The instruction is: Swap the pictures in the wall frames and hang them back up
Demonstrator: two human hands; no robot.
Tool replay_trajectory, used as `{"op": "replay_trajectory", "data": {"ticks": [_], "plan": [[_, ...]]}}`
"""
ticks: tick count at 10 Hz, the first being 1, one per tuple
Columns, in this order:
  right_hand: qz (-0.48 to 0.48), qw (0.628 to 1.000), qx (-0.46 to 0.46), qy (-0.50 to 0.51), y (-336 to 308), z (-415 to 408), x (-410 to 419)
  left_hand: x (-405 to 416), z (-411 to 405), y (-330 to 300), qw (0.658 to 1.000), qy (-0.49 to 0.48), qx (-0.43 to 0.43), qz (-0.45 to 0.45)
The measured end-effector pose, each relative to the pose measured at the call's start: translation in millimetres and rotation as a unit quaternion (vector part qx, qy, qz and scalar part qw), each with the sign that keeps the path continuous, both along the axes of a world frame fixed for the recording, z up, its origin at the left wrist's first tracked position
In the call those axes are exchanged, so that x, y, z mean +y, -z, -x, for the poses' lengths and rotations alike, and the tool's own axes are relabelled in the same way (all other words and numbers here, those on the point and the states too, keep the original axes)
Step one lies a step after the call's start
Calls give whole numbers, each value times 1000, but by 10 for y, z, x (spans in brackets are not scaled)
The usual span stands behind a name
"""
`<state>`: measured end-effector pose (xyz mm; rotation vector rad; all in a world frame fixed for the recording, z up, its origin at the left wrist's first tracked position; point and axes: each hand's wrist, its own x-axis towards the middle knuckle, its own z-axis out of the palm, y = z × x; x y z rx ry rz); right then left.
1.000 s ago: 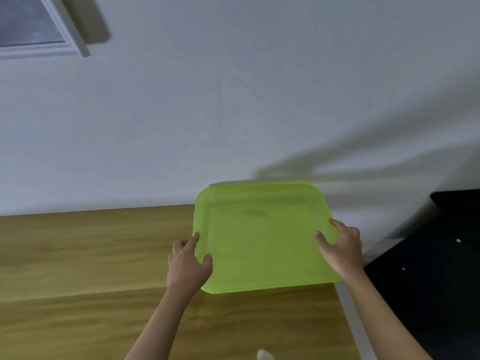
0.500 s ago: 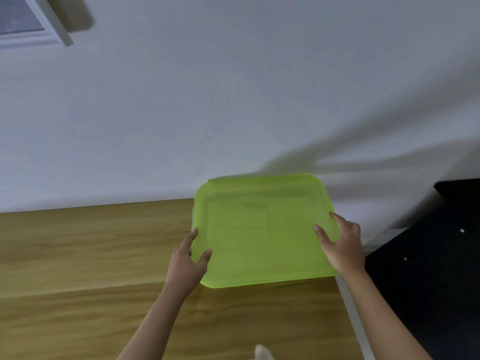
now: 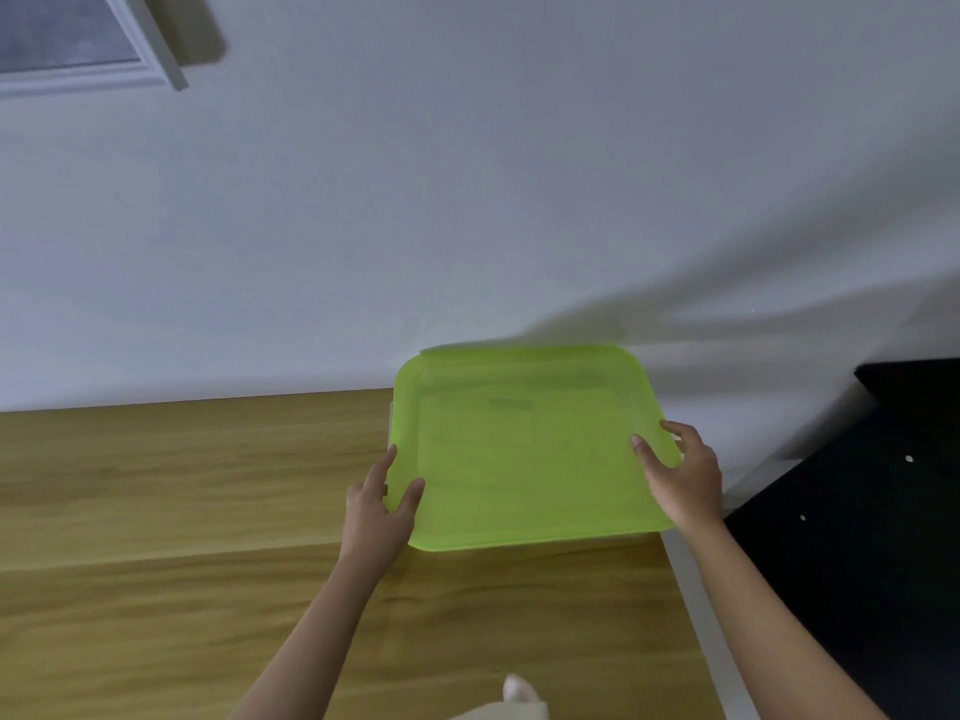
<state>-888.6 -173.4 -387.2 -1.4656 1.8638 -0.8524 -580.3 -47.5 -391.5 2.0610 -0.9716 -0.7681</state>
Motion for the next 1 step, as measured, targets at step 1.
{"op": "replay_trajectory", "data": {"ticks": [1], "plan": [[-1, 1000, 11, 16, -83, 23, -44, 95, -36, -5, 995, -75, 31, 54]]}}
